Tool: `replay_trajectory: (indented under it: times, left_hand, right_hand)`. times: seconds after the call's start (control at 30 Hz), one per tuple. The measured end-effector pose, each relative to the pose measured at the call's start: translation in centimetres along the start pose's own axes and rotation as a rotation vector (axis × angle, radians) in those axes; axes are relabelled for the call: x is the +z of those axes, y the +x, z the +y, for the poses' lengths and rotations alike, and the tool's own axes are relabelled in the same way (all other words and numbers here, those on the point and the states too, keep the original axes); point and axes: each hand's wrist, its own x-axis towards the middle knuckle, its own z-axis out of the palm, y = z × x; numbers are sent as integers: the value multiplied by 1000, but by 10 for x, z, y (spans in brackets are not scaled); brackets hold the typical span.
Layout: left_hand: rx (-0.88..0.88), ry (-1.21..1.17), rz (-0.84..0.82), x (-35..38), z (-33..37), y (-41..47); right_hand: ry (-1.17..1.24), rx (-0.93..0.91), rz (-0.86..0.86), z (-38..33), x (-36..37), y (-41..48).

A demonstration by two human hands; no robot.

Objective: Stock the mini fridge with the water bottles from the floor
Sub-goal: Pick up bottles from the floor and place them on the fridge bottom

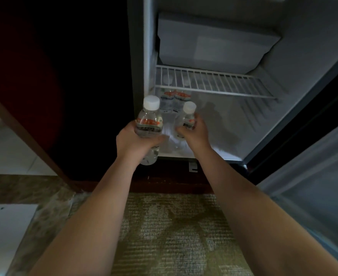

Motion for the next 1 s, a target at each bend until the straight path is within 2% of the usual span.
replay_trajectory:
  times: [0.23,0.37,0.47,0.57,0.73,1.0]
  left_hand:
    - [-11,-24,5,-5,-13,1]
    - [-8,-22,18,-2,-16,0]
    - [1,-27,20,4,-16,0]
    - [8,-34,27,7,-17,0]
    - [3,-27,24,4,-22,3]
    - [53,13,23,0,-31,4]
  right_hand:
    - [60,-5,-57,10,11,6]
    - [122,101,-42,26,7,-2]
    - [-38,88,28,37,9,-4]
    - [-117,109,-20,44,19,0]
    - [-65,164,-92,36,29,16]
    - [-27,144,-194,20,40,47]
